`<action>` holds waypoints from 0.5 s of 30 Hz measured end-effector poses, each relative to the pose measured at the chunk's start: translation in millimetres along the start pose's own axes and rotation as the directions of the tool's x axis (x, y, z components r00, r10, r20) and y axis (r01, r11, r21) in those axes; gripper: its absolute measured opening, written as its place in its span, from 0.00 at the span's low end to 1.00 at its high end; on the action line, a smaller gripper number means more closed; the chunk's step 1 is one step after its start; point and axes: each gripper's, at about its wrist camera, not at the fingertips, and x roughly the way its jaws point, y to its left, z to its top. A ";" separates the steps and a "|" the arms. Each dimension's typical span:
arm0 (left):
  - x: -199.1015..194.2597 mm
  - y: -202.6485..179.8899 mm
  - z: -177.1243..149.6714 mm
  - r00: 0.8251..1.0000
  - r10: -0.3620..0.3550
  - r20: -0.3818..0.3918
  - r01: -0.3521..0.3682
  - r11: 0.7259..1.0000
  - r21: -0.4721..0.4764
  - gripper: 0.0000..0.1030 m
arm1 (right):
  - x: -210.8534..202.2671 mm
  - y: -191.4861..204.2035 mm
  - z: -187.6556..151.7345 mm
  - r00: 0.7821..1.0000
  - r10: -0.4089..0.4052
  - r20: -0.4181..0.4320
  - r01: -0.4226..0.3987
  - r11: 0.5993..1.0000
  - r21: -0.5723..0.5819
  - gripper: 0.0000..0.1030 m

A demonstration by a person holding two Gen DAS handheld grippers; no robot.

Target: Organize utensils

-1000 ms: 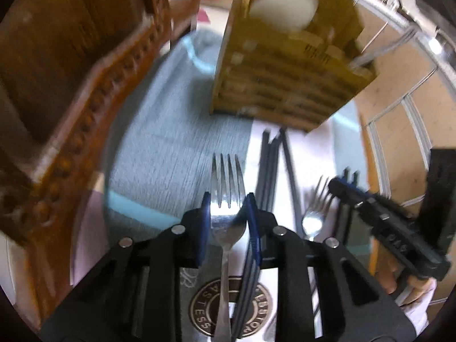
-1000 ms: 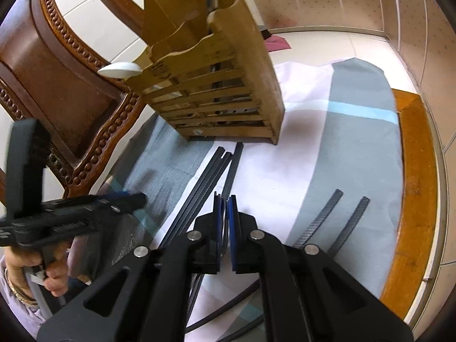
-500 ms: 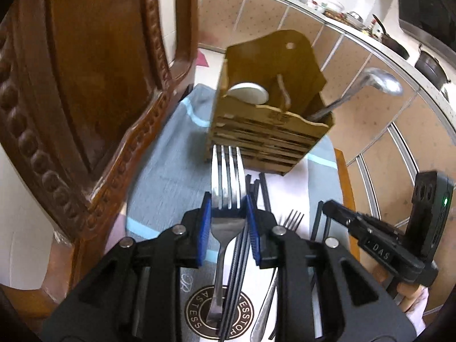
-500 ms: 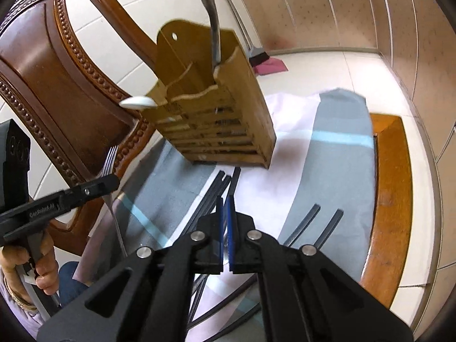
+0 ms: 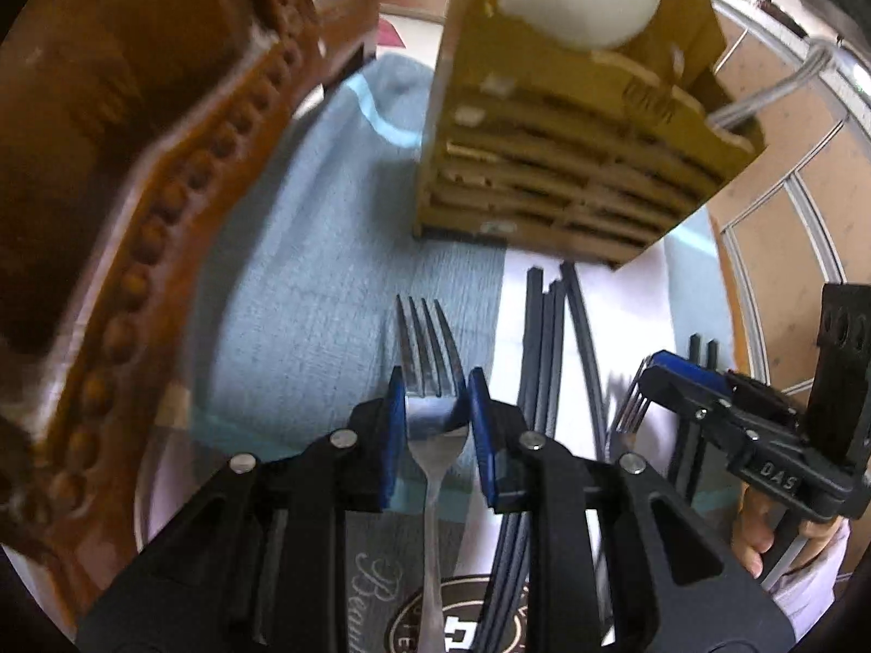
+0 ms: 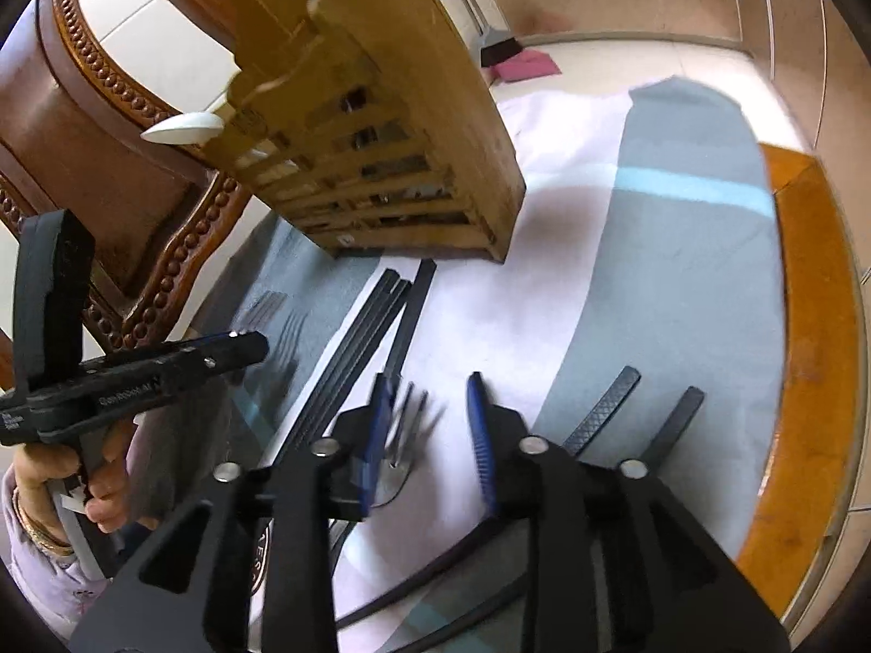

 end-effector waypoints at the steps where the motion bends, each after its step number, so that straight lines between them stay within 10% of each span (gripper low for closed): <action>1: 3.0 -0.4 -0.1 1.000 0.003 -0.010 -0.003 1.000 0.005 0.22 | 1.4 -1.5 -0.8 1.000 0.018 -0.011 -0.018 1.000 0.003 0.30; 8: 0.7 2.1 3.7 1.000 0.018 -0.022 -0.018 1.000 0.005 0.39 | -4.2 0.1 -2.0 0.994 0.104 -0.015 -0.104 0.994 0.018 0.08; 15: 9.8 35.9 16.2 0.986 -0.132 -0.102 0.118 0.984 -0.135 0.21 | -9.1 7.3 -1.0 0.997 0.081 -0.008 -0.081 0.997 -0.001 0.06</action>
